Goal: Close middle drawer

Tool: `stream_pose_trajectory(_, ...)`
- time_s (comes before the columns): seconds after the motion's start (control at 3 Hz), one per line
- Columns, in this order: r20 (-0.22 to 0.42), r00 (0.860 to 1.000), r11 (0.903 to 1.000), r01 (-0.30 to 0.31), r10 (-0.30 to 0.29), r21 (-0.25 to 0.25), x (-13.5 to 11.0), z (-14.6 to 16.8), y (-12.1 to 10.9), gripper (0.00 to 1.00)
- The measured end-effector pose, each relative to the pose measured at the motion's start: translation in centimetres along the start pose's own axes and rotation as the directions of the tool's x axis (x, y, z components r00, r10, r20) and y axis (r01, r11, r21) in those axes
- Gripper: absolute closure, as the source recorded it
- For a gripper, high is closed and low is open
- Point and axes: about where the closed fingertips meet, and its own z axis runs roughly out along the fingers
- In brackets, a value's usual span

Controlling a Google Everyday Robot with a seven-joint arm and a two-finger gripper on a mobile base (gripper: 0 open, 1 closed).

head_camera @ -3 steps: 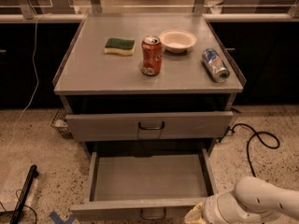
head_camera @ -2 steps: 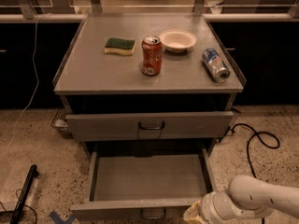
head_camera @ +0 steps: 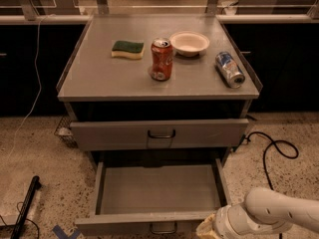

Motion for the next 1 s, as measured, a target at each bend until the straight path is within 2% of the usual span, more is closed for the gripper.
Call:
stream_pose_trajectory(0.33,0.005,1.000,0.9999,0.000,0.000,-0.017,-0.2,0.2,-0.3,0.28)
stream_pose_trajectory(0.67,0.019,1.000,0.9991,0.026,-0.025,-0.033,-1.7,0.6,-1.5,0.05)
stream_pose_trajectory(1.0,0.019,1.000,0.9991,0.026,-0.025,-0.033,-1.7,0.6,-1.4,0.34)
